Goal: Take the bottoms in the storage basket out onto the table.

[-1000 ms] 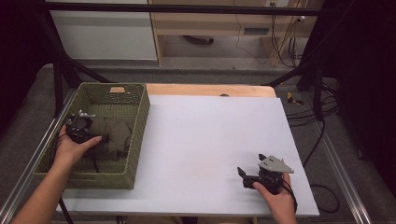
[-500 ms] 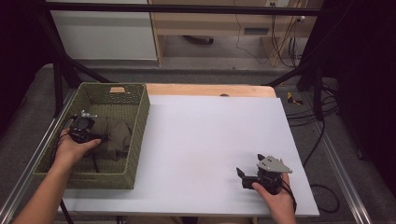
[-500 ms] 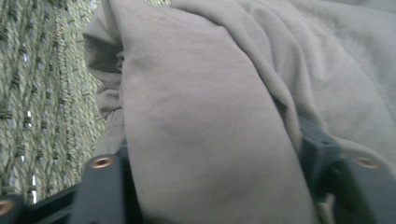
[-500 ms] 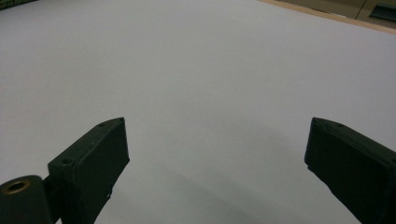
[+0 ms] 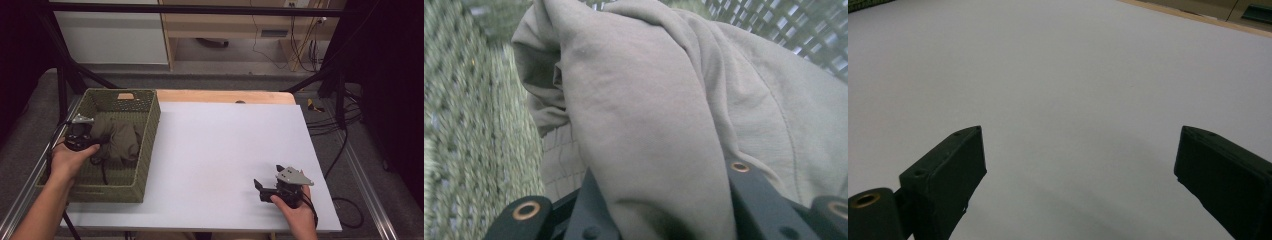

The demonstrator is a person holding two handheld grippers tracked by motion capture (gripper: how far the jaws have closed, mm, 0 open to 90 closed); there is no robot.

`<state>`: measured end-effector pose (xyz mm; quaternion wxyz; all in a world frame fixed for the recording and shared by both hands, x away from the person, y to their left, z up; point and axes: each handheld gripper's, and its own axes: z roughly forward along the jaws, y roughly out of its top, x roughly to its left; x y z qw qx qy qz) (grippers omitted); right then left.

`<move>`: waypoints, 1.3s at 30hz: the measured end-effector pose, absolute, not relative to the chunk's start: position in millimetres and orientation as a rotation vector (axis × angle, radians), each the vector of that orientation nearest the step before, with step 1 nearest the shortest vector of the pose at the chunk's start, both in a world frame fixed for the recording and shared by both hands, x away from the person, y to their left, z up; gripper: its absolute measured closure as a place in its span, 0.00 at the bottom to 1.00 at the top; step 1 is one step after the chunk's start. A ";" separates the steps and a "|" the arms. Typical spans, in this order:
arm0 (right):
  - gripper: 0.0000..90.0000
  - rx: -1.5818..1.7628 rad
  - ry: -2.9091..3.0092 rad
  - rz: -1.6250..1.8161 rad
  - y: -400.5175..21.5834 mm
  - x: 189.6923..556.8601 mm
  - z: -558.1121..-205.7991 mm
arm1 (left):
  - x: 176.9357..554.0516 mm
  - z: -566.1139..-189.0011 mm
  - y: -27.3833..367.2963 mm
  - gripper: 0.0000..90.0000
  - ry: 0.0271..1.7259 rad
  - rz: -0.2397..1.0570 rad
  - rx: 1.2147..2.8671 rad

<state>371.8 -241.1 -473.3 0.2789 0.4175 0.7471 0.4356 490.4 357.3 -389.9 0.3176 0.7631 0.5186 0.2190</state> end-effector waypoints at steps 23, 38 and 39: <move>0.07 1.117 2.002 1.171 -241.1 371.9 -472.6 | 479.2 -315.4 355.1 0.81 1.230 0.706 1.786; 0.07 1.122 2.001 1.171 -241.4 371.8 -472.8 | 475.3 -292.8 362.4 0.81 1.220 0.710 1.687; 0.07 1.122 2.000 1.171 -241.5 371.8 -472.8 | 474.9 -291.7 362.8 0.81 1.220 0.704 1.681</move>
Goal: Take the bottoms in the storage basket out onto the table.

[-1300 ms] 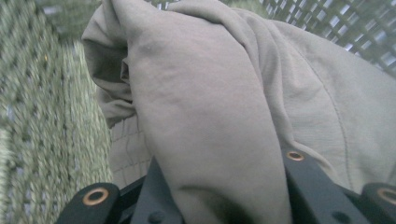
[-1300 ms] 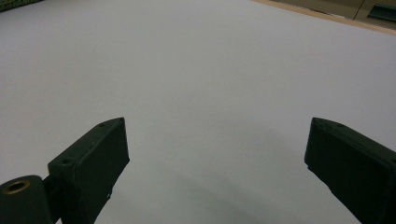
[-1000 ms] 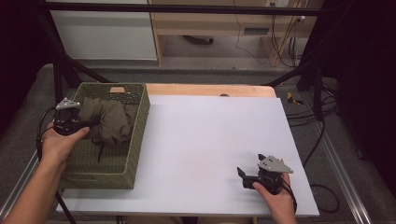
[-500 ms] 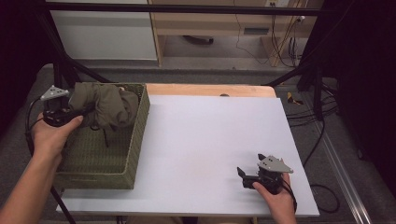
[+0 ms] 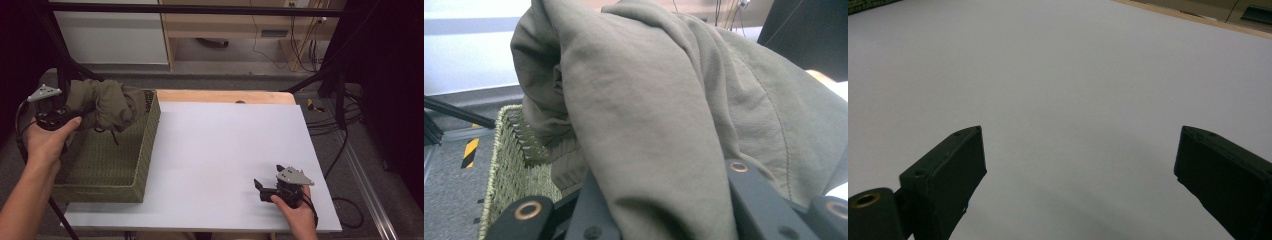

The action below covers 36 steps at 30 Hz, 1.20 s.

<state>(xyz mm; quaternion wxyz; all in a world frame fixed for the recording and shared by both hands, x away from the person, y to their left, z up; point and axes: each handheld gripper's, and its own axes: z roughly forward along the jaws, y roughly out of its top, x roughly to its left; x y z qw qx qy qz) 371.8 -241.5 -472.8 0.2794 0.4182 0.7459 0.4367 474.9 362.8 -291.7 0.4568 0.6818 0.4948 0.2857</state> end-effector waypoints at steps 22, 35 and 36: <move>0.07 1.123 1.999 1.172 -241.7 371.6 -472.6 | 473.0 -287.6 363.7 0.81 1.214 0.703 1.663; 0.07 1.119 2.000 1.171 -241.5 371.0 -472.5 | 472.4 -280.4 358.7 0.81 1.206 0.710 1.646; 0.07 1.120 2.000 1.170 -241.4 370.9 -472.7 | 472.2 -279.3 358.1 0.81 1.203 0.710 1.643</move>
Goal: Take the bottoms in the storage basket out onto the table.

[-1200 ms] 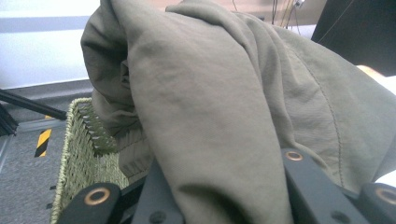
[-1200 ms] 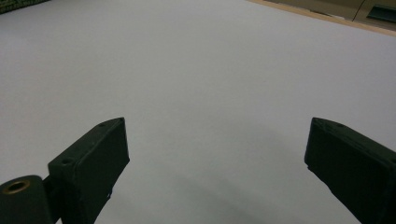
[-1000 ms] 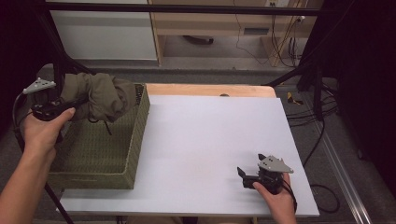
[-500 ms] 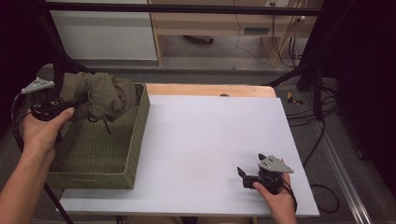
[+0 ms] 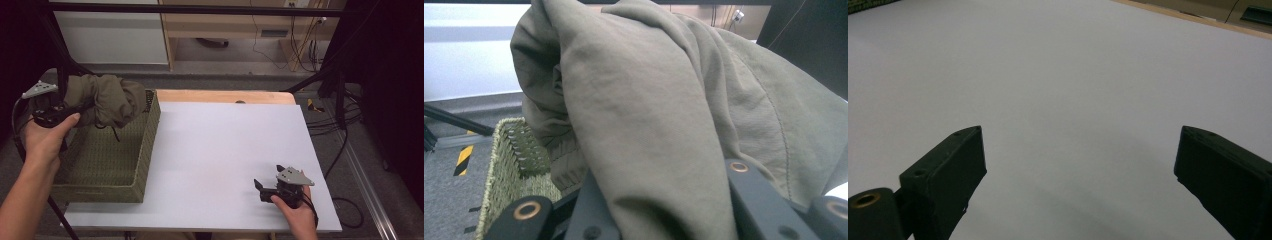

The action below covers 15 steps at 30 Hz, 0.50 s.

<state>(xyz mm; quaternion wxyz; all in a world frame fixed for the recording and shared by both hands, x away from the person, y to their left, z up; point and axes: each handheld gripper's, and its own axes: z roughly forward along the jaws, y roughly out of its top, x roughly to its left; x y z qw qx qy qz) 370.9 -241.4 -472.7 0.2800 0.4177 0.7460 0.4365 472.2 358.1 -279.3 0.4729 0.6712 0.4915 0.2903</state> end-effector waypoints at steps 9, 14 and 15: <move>0.07 1.119 2.003 1.167 -240.6 371.1 -473.2 | 471.6 -270.1 353.7 0.81 1.186 0.718 1.631; 0.07 1.118 2.006 1.163 -239.9 371.2 -473.5 | 471.0 -266.8 350.4 0.81 1.177 0.721 1.631; 0.07 1.116 2.006 1.163 -239.9 371.3 -473.6 | 470.9 -266.4 349.8 0.81 1.175 0.722 1.632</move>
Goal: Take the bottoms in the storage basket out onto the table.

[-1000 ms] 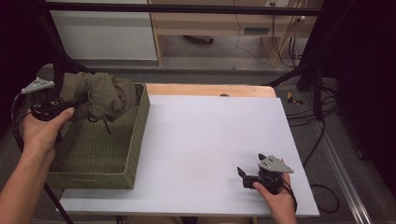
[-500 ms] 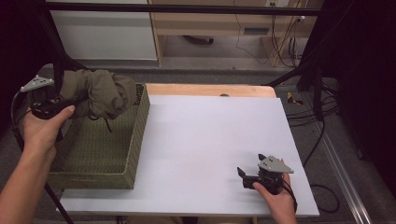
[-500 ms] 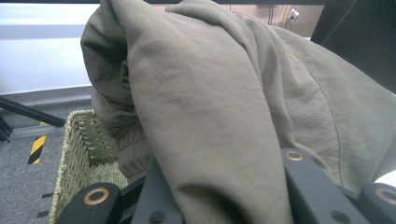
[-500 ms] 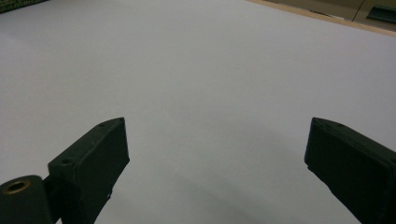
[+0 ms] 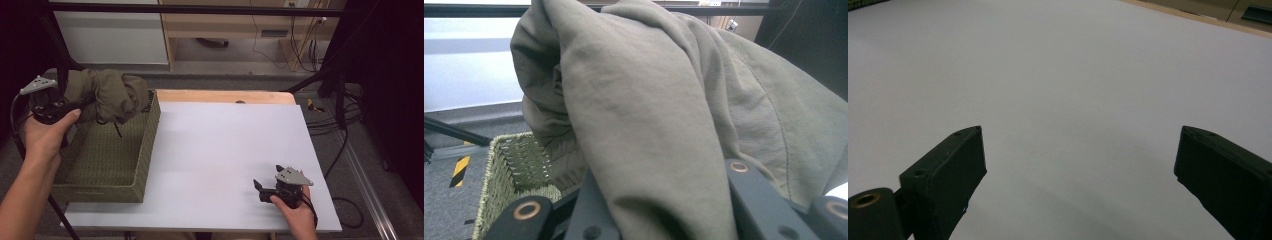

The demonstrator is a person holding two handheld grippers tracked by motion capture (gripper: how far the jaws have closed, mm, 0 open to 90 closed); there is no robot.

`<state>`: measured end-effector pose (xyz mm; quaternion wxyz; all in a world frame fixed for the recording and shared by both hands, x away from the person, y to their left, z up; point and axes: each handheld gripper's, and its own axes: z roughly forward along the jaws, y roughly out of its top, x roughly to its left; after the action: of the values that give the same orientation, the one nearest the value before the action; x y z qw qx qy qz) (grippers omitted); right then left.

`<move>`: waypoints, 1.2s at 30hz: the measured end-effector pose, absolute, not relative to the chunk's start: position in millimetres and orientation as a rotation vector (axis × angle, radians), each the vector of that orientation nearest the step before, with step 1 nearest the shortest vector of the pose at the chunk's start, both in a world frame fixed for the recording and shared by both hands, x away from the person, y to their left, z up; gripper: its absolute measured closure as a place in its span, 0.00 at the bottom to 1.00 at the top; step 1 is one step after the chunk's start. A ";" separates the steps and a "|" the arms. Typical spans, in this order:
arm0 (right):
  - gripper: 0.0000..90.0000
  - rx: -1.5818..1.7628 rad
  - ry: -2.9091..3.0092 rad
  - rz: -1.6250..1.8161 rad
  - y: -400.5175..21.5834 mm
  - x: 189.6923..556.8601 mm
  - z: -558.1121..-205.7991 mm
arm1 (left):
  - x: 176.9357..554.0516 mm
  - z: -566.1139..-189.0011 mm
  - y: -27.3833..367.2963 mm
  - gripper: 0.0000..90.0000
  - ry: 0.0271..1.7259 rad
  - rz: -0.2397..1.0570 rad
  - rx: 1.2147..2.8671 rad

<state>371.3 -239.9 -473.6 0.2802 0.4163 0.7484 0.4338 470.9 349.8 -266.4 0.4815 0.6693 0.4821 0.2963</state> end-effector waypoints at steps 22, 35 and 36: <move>0.07 1.113 2.002 1.162 -239.3 371.2 -473.3 | 469.5 -250.3 331.8 0.81 1.132 0.722 1.644; 0.07 1.120 1.993 1.167 -239.8 371.1 -473.1 | 470.9 -235.2 309.7 0.81 1.083 0.718 1.672; 0.07 1.120 1.993 1.168 -239.9 371.1 -473.1 | 471.1 -234.3 307.3 0.81 1.078 0.717 1.674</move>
<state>371.1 -239.9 -473.1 0.2832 0.4185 0.7445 0.4363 471.1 307.3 -234.3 0.4904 0.6895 0.4439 0.2951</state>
